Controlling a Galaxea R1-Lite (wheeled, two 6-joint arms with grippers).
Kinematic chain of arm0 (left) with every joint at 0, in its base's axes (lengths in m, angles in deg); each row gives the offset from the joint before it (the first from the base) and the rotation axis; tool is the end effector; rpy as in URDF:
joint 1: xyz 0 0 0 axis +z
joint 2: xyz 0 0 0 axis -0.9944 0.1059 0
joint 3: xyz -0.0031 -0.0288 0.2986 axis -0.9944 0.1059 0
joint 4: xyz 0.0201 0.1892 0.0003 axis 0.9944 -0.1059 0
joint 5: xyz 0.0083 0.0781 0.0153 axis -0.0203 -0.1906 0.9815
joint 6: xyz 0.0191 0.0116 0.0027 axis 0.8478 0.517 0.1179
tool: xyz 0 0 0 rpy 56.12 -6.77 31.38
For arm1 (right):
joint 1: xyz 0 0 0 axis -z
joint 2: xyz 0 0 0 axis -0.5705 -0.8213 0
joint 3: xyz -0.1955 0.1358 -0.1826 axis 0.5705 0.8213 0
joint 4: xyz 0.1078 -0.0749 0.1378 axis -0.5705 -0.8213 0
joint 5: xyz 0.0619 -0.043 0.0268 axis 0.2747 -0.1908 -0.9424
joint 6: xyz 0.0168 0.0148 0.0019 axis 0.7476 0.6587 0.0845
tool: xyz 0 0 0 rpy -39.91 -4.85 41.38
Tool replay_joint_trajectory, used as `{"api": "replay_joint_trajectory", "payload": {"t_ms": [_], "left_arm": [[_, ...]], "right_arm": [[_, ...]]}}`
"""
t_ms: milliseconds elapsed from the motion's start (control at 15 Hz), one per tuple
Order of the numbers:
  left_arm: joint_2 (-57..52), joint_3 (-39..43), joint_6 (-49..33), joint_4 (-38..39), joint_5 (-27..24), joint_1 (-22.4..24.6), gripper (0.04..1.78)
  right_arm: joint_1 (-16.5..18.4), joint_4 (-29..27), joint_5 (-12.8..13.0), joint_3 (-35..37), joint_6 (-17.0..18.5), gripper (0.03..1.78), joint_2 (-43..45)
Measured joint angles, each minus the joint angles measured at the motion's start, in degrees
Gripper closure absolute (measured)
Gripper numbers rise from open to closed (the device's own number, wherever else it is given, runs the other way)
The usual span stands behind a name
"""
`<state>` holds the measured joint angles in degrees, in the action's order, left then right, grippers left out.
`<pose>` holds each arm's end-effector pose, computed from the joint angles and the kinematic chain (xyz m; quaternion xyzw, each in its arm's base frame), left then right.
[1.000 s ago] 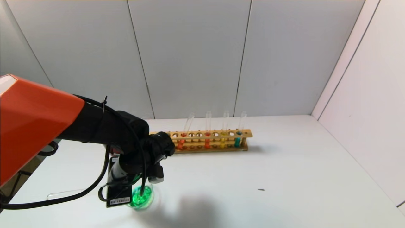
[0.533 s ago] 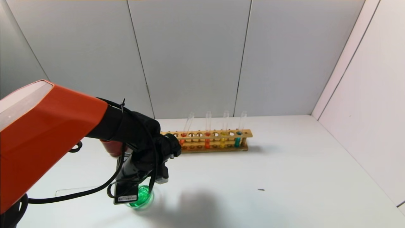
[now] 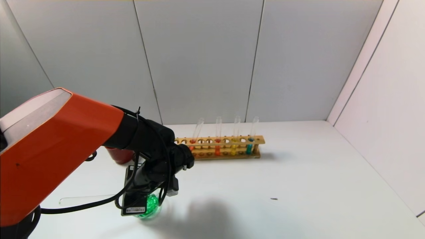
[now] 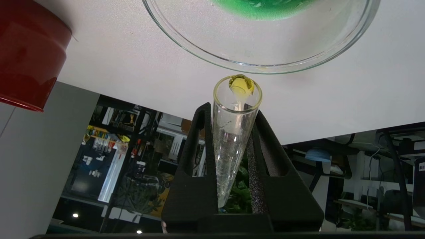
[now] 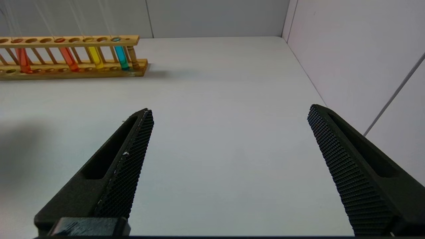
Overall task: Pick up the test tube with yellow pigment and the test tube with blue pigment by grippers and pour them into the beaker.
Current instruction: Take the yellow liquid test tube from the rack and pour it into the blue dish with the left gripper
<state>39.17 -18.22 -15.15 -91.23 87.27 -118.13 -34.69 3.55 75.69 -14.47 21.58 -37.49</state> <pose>0.2761 -0.1719 0.0855 0.5989 0.6115 -0.1706 0.4881 -0.0228 -0.0001 0.0757 0.0054 -0.0006 -0.0038 1.0000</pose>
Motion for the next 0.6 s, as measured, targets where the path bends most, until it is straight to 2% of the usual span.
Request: {"api": "replay_joint_trajectory", "payload": {"t_ms": [200,467,600], "left_arm": [[-0.67,0.12,-0.17,0.0,-0.3,-0.07,1.51],[-3.34,0.06,-0.67,0.09,-5.56,0.06,1.51],[-4.72,0.09,-0.94,0.11,-5.78,0.15,1.51]], "right_arm": [[0.0,0.0,0.0,0.0,-0.02,0.11,0.0],[0.0,0.0,0.02,0.0,0.0,0.11,0.0],[0.0,0.0,0.0,0.0,0.0,0.11,0.0]]}}
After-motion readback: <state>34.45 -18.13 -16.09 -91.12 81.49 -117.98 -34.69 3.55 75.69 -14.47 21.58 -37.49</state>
